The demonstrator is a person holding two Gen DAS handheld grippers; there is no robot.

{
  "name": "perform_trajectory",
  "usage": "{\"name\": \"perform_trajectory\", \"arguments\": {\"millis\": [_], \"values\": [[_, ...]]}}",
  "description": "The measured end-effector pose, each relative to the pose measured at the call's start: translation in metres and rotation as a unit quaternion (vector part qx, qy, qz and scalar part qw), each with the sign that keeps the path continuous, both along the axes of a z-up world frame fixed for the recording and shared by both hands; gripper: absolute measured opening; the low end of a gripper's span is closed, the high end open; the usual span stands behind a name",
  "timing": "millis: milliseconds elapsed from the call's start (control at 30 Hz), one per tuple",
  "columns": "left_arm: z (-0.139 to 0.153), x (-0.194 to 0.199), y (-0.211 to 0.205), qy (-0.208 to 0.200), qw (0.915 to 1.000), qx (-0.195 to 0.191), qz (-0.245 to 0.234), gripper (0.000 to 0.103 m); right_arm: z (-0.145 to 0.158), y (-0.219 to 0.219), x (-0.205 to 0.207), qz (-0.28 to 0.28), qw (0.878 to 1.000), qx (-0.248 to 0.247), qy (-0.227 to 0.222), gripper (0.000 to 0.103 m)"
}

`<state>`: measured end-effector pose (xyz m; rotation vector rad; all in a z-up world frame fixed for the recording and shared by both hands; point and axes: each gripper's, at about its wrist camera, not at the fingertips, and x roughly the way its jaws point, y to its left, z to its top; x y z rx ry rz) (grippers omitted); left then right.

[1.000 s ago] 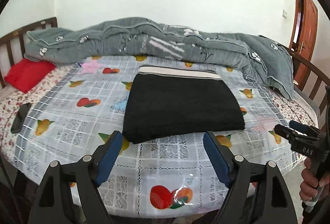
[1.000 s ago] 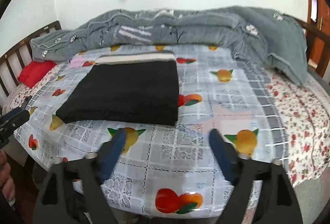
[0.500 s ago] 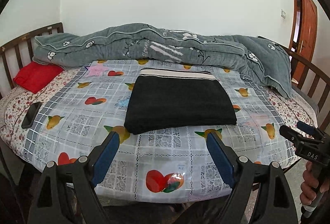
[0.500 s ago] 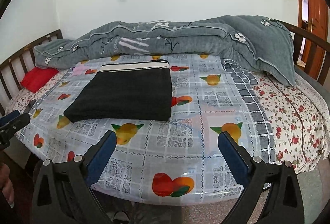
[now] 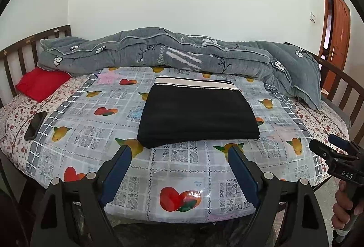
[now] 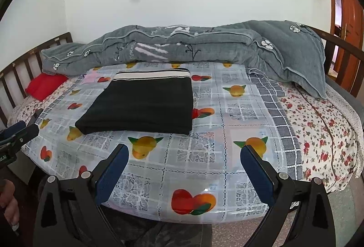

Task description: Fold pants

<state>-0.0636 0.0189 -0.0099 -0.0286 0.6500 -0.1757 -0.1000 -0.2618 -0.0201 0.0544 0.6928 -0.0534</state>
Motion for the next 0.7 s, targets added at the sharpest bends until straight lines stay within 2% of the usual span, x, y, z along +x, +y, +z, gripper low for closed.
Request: {"name": "perform_trajectory", "arguments": {"millis": [700], "values": [[-0.0030,-0.0009,0.0026,0.000,1.0000,-0.003,-0.001,0.087,-0.0006,-0.0014,-0.0010,-0.003,1.000,0.008,0.001,0.097]]}}
